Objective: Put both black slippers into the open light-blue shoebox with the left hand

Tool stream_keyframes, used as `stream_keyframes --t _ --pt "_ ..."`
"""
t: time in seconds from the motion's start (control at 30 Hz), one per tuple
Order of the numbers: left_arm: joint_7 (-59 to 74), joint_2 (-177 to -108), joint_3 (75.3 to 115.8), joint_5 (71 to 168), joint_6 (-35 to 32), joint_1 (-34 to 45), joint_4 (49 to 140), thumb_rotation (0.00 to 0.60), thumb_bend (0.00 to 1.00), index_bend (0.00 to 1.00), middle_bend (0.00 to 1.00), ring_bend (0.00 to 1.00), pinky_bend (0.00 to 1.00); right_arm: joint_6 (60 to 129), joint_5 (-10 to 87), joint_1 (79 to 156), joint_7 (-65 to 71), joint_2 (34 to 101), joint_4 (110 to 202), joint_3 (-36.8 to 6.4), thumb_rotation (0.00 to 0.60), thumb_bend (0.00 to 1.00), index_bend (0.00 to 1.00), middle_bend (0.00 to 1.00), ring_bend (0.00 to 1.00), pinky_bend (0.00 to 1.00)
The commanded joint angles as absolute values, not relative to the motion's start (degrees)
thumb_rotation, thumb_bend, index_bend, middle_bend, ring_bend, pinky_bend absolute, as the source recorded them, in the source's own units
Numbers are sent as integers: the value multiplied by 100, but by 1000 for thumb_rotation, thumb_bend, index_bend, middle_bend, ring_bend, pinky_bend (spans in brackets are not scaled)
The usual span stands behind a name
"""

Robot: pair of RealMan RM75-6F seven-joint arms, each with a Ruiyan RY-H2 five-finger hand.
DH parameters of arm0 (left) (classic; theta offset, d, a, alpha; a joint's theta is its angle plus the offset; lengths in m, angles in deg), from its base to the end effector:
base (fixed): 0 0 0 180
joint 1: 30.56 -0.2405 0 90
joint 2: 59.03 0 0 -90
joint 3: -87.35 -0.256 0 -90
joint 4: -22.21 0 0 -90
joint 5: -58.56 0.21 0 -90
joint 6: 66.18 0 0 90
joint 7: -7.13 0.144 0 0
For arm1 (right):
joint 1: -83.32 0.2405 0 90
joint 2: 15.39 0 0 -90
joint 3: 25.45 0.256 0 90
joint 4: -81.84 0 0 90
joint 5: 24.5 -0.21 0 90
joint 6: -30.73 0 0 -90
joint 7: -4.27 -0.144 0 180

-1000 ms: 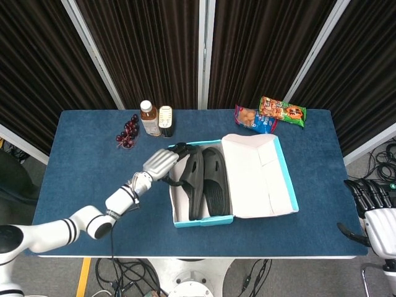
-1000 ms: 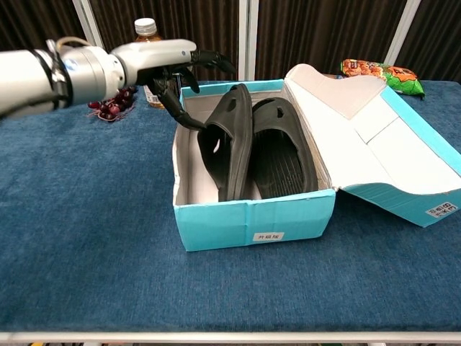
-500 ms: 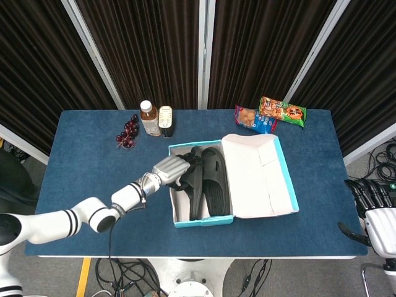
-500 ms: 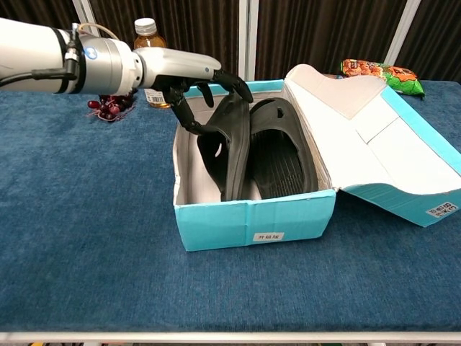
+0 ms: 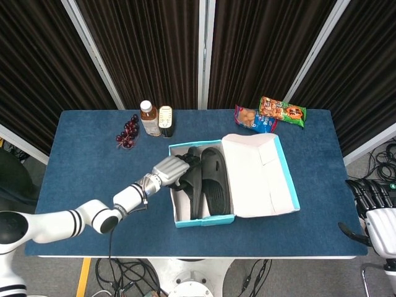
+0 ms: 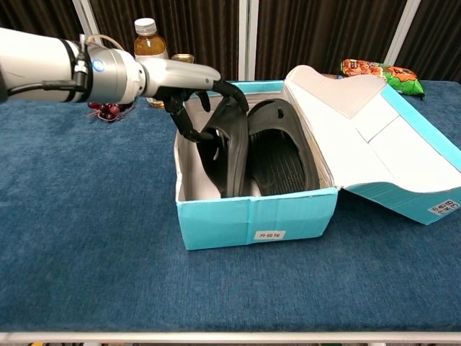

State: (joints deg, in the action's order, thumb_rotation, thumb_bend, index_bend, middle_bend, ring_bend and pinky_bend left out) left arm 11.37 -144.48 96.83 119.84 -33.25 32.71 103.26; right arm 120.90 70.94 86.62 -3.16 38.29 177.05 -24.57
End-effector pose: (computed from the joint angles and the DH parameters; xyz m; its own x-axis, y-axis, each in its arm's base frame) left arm -0.0577 0.3827 -0.0365 0.5051 0.4694 0.7243 0.7947 -0.5804 -0.1780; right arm -0.2926 -0.1636 0.2074 0.4009 0.0288 0.9157 -0.9039 -0.1500 0.4005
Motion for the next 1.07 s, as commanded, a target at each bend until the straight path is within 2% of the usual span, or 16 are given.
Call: stream_keyframes --t 0.03,0.23,0.4,0.57,0.73,0.9,1.07 --pt "978 -14065 9790 12169 -2785 2956 10829 600 389 156 66 0 202 12100 7092 8650 -338 3828 17695 -2463 600 83 0 114 0 4" --pt "425 -13568 9716 12722 -1408 1988 11221 600 363 156 70 0 196 12013 6992 8643 -569 3884 17560 -2487 600 85 0 114 0 4" --pt "405 -13261 9415 12678 -300 1002 11090 600 337 157 88 0 197 11816 6895 8705 -868 3970 17366 -2507 600 85 0 112 0 4" --pt "558 -13073 8993 12697 590 62 10976 600 269 157 88 0 189 11575 6865 8828 -1058 4100 17195 -2518 600 84 0 94 0 4" --pt "678 -13000 8611 12791 1315 -767 10998 600 191 157 88 0 176 11518 6896 8885 -1088 4216 17101 -2521 600 84 0 74 0 4" --pt "863 -13011 8339 13136 2119 -1477 11218 600 178 157 88 0 173 11634 6884 8830 -1073 4374 17042 -2519 600 80 0 73 0 4" --pt "966 -13062 8127 13428 2560 -1999 11368 600 177 167 88 0 168 11726 6917 8762 -1038 4520 16982 -2563 600 77 0 73 0 4"
